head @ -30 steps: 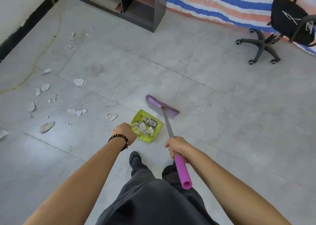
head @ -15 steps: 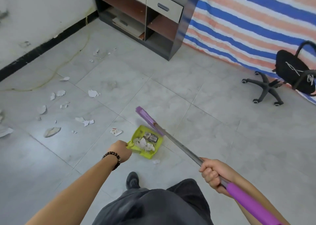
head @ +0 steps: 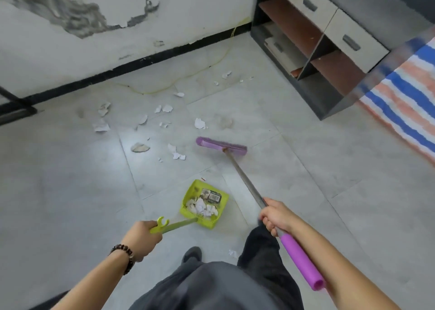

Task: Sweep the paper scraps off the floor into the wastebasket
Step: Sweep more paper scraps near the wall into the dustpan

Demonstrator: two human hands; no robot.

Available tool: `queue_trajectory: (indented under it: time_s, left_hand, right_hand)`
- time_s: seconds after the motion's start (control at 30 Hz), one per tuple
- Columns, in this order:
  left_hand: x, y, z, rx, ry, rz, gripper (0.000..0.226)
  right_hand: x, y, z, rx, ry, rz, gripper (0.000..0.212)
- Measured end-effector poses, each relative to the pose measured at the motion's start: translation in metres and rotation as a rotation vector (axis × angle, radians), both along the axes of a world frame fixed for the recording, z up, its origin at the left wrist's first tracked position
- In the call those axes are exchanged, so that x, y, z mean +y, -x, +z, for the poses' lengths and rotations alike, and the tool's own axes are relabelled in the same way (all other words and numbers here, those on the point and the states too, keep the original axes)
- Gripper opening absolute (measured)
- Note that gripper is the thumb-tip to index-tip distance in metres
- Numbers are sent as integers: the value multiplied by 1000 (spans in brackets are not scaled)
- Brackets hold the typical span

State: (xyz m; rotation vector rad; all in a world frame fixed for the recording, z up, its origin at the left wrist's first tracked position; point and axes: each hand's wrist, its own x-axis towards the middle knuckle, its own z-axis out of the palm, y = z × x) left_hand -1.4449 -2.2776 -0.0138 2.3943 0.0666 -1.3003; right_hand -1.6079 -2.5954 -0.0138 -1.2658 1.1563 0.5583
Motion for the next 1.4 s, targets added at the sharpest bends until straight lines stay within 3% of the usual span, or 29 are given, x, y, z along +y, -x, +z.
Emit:
queue_trajectory:
  time_s: [0.1,0.3,0.57,0.7,0.87,1.07,1.17,1.4]
  left_hand:
    - [-16,30,12,-61,-64,132,28]
    - [-71,113,42,-167,-216,394,33]
    - [-98,233,38,-144,-370,603,31]
    - [-97,277,33,-103,-388,637,30]
    - [-86,335,23,-57,-370,672,32]
    - [-41,424,8,-78,-256,742,32]
    - [-6,472,5,-94,-186,673,31]
    - [52,561,4,-130,-121,507,13]
  right_hand:
    - [-39,-54,-30,-35,84,244,19]
    - [-96,-107,-73,7,95,556,30]
    - [-128,-58,-104,112,170,882,64]
    - [-127,-20,-91,155,219,1019,50]
    - [-130,22,-62,197,203,1069,41]
    - [-98,104,-55,228,208,1048,45]
    - [-73,164,-65,247,228,996,44]
    - [-8,302,-58,318,141,783,18]
